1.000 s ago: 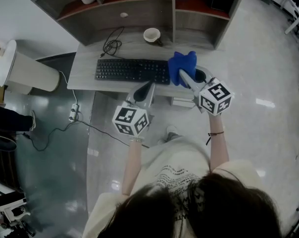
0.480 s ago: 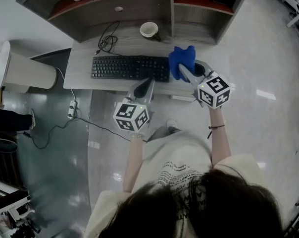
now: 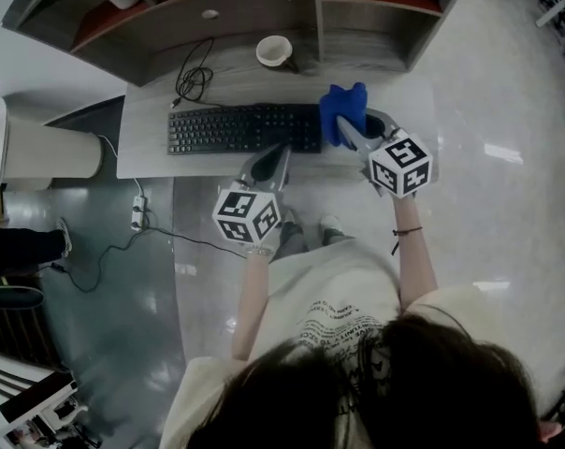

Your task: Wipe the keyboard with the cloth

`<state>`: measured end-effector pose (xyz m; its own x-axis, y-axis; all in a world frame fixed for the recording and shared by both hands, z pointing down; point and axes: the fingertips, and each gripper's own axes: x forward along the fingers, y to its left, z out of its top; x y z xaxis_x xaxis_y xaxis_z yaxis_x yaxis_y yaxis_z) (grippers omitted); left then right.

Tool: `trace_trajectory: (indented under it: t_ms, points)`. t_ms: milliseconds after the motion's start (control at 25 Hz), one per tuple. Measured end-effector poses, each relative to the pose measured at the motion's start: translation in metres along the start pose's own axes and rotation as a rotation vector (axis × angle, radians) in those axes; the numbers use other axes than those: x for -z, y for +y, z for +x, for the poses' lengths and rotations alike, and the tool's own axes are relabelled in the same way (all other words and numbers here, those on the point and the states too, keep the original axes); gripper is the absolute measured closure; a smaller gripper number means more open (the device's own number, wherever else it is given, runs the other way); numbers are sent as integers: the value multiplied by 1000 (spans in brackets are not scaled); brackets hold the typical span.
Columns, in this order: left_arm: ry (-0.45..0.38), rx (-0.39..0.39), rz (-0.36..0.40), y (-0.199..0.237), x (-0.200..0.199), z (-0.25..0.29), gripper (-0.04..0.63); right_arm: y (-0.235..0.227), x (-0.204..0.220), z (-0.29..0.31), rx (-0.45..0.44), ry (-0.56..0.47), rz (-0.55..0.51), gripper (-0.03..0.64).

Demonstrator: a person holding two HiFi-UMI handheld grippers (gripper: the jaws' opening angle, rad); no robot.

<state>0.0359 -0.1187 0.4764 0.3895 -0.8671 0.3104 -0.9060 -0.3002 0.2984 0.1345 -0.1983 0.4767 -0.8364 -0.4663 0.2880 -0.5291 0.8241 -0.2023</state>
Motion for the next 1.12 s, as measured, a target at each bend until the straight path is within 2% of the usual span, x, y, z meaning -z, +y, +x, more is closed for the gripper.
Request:
trace_trajectory:
  t_ms: [640, 1120]
  points:
    - [98, 122, -34, 41, 18, 11, 591, 11, 35, 45, 77, 87, 68, 558]
    - [137, 181, -33, 67, 23, 8, 591, 25, 40, 69, 106, 87, 104, 558]
